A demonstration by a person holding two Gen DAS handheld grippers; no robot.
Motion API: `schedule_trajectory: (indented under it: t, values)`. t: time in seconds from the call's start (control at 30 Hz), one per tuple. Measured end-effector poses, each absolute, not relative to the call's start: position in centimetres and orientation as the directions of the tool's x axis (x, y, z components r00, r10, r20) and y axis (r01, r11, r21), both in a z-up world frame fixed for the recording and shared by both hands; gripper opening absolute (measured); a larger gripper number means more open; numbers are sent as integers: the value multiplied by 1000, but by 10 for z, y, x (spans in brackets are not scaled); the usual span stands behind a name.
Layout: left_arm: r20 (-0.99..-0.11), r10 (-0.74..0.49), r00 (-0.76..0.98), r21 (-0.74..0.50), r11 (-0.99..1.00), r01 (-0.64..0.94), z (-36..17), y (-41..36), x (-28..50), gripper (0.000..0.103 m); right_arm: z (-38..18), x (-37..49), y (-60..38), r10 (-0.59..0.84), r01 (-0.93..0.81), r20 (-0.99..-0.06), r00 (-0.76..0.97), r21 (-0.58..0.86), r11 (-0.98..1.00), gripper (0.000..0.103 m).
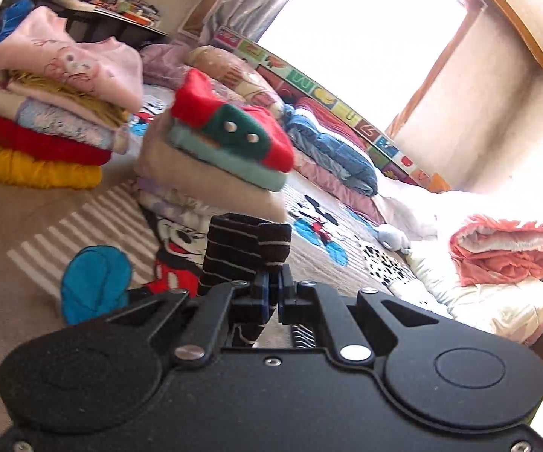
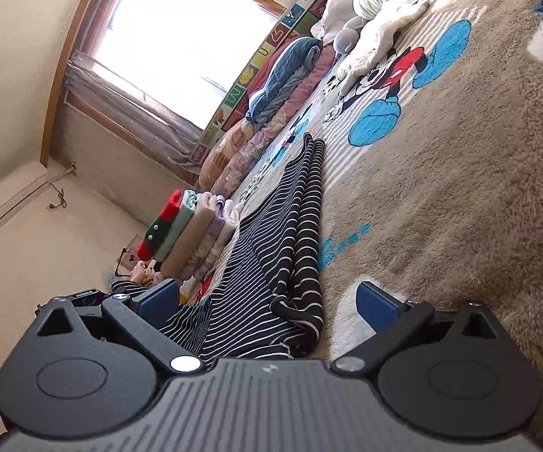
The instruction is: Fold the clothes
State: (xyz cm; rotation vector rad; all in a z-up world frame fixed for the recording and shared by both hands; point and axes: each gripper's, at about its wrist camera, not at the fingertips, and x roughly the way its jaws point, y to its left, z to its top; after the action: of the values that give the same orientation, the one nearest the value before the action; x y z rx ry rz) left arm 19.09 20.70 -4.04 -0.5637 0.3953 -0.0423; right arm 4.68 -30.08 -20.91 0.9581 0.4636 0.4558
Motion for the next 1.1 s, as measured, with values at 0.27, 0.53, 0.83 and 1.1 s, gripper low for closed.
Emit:
schedule_trajectory:
  t: [0.27, 0.53, 0.83, 1.1]
  values:
    - [-330, -297, 896, -413, 899, 146, 1, 97, 199, 2, -212, 47, -320, 535, -156, -83, 841, 909, 387, 100]
    - [-378, -372, 848, -330, 910, 252, -6, 0, 205, 2, -221, 49, -343, 490, -134, -10, 872, 957, 258, 100]
    - [-499, -409, 764, -205, 912, 355, -57, -112, 212, 2, -230, 57, -361, 462, -128, 27, 886, 974, 188, 100]
    - [-636, -385, 669, -37, 881, 472, -124, -188, 214, 14, -234, 63, -368, 451, -123, 35, 892, 978, 167, 99]
